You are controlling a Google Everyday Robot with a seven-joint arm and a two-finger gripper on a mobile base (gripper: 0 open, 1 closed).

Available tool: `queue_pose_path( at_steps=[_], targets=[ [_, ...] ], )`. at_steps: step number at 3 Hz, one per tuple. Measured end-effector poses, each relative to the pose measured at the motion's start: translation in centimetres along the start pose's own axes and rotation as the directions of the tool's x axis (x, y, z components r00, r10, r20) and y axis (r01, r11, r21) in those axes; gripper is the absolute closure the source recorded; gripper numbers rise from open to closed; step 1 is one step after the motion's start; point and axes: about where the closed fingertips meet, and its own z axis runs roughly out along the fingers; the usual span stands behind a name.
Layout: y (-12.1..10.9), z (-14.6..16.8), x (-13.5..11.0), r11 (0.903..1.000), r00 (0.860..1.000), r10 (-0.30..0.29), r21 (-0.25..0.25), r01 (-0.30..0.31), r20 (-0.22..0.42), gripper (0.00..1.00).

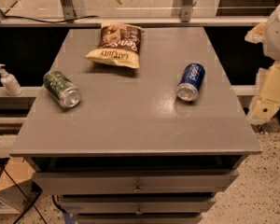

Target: Pick brown chip bag

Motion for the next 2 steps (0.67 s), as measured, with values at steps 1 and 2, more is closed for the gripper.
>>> queue_pose_path(
  at_steps=[1, 2],
  targets=[
    [0.0, 0.0, 0.0, 1.0, 1.0, 0.0, 0.0, 0.0, 0.0, 0.0],
    [-0.09, -0.55, -0.62, 0.9993, 1.0, -0.004, 0.037, 0.003, 0.017, 0.0]
  ],
)
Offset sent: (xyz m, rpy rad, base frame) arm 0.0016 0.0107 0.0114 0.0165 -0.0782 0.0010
